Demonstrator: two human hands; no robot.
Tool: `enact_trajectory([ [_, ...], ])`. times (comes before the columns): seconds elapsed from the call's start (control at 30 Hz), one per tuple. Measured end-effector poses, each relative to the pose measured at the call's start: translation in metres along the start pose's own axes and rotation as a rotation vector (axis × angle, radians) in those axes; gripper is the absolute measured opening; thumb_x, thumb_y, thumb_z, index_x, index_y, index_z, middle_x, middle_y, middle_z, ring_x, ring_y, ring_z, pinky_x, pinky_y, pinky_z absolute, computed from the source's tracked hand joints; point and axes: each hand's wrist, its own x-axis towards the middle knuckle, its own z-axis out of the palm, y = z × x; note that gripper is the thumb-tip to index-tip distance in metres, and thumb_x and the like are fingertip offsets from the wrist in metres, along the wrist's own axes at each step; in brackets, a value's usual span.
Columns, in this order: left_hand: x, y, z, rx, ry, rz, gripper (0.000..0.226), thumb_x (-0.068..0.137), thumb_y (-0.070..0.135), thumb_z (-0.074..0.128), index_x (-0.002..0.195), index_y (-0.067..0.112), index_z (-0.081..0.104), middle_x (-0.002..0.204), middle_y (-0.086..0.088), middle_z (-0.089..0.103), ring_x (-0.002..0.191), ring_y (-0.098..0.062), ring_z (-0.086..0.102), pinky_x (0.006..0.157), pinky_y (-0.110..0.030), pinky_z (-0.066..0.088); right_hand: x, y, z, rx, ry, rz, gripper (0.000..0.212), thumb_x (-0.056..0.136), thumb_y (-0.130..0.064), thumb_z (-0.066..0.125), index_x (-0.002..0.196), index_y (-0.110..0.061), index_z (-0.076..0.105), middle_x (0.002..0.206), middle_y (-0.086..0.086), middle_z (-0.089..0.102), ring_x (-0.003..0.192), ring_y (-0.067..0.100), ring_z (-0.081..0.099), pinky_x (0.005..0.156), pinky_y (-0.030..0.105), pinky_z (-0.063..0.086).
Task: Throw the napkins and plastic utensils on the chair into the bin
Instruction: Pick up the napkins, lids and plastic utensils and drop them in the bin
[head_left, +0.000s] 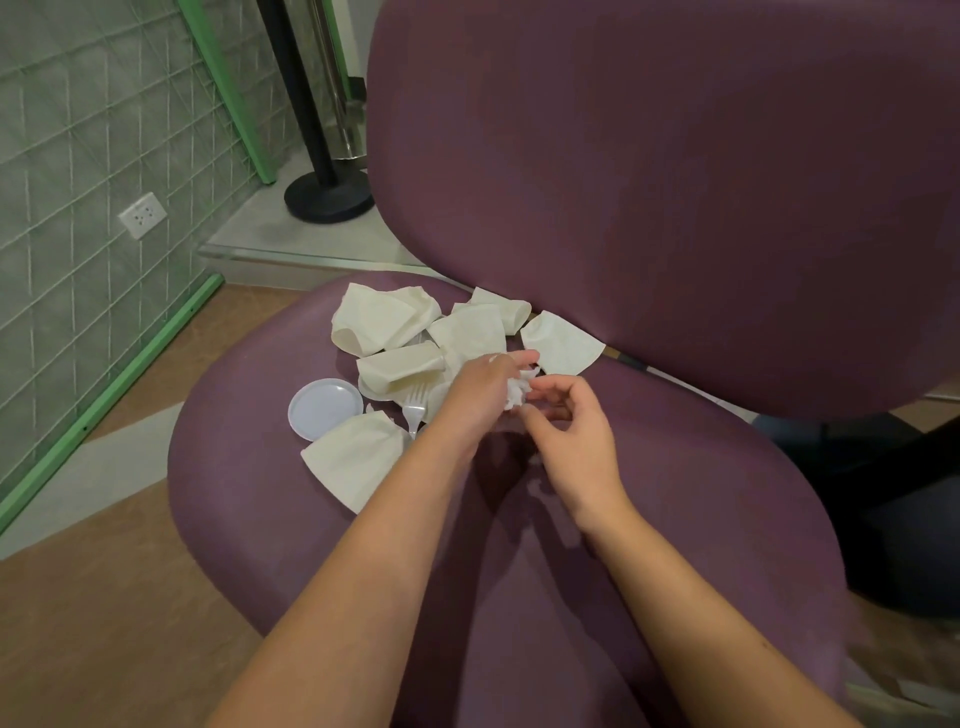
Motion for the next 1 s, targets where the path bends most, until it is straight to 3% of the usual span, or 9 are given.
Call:
enact_trajectory([
  [0.1,-0.008,0.009,-0.011,0.043,0.039,0.033,0.032,0.093,0.008,0.034,0.105,0.013,0.064,0.088,-0.01,0.068,0.056,-0.011,0.059,0.053,-0.022,0.047,0.0,-0.002,0.001,0.018,0.005,0.003,0.025,0.088,0.004,0.054,0.098,-0.019,0.059,0.098,-0.002,0.069,0.09,0.009,0.063,0.081,0.015,0.048],
  [0.17,-0.016,0.014,-0.018,0.055,0.077,0.009,0.027,0.095,0.009,0.034,0.108,0.011,0.059,0.073,-0.01,0.062,0.044,-0.01,0.058,0.045,-0.019,0.044,0.001,-0.002,0.002,-0.029,0.024,0.027,0.023,0.088,0.003,0.052,0.098,-0.016,0.06,0.094,-0.004,0.067,0.087,0.009,0.061,0.074,0.009,0.045],
  [0.23,-0.024,0.014,-0.024,0.002,0.112,-0.041,0.021,0.097,0.012,0.037,0.106,0.011,0.056,0.075,-0.01,0.057,0.047,-0.015,0.063,0.048,-0.022,0.048,0.005,0.003,0.001,-0.146,0.043,0.049,0.019,0.09,-0.004,0.053,0.097,-0.019,0.062,0.091,-0.008,0.065,0.084,0.01,0.059,0.068,0.009,0.043],
  [0.4,-0.034,0.008,-0.036,0.035,0.105,-0.051,0.025,0.099,0.015,0.048,0.116,0.005,0.063,0.081,-0.007,0.054,0.065,-0.013,0.057,0.058,-0.022,0.056,0.028,0.019,0.001,-0.695,0.028,-0.006,0.022,0.089,-0.025,0.056,0.107,-0.032,0.066,0.11,-0.005,0.063,0.104,0.019,0.059,0.091,0.039,0.048],
  [0.53,-0.031,0.001,-0.037,0.165,0.102,0.017,0.029,0.098,0.004,0.045,0.121,0.003,0.063,0.076,-0.001,0.053,0.058,-0.011,0.046,0.046,-0.015,0.045,0.055,0.013,0.01,-1.024,0.019,-0.085,0.032,0.096,-0.036,0.049,0.126,-0.031,0.061,0.123,0.002,0.057,0.119,0.025,0.048,0.099,0.04,0.033],
  [0.6,-0.031,-0.002,-0.038,0.279,0.093,0.072,0.026,0.102,0.015,0.045,0.116,0.008,0.066,0.076,0.002,0.055,0.06,-0.012,0.048,0.052,-0.017,0.043,0.07,0.013,0.017,-1.124,0.013,-0.106,0.036,0.098,-0.04,0.045,0.131,-0.03,0.058,0.128,0.005,0.053,0.121,0.026,0.044,0.1,0.04,0.03],
  [0.77,-0.024,-0.004,-0.037,0.35,0.141,0.07,0.04,0.099,0.048,0.043,0.094,0.017,0.068,0.074,0.006,0.054,0.07,-0.014,0.053,0.072,-0.032,0.041,0.094,0.018,0.033,-1.259,-0.046,-0.081,0.038,0.094,-0.047,0.04,0.115,-0.032,0.068,0.12,0.005,0.053,0.115,0.028,0.042,0.098,0.041,0.028],
  [0.93,-0.014,0.002,-0.035,0.268,0.149,-0.112,0.031,0.098,0.033,0.046,0.073,0.024,0.062,0.076,0.001,0.052,0.064,-0.016,0.05,0.055,-0.027,0.038,0.093,0.023,0.033,-1.223,-0.011,-0.138,0.03,0.095,-0.045,0.046,0.1,-0.035,0.074,0.102,-0.004,0.065,0.105,0.023,0.047,0.09,0.04,0.028],
  [1.0,-0.01,-0.001,-0.035,0.258,0.141,-0.176,0.022,0.096,0.026,0.052,0.08,0.017,0.064,0.076,0.001,0.053,0.061,-0.013,0.05,0.051,-0.024,0.038,0.088,0.021,0.031,-1.162,0.018,-0.144,0.028,0.095,-0.042,0.048,0.097,-0.033,0.074,0.096,-0.006,0.068,0.102,0.022,0.049,0.088,0.04,0.027],
])
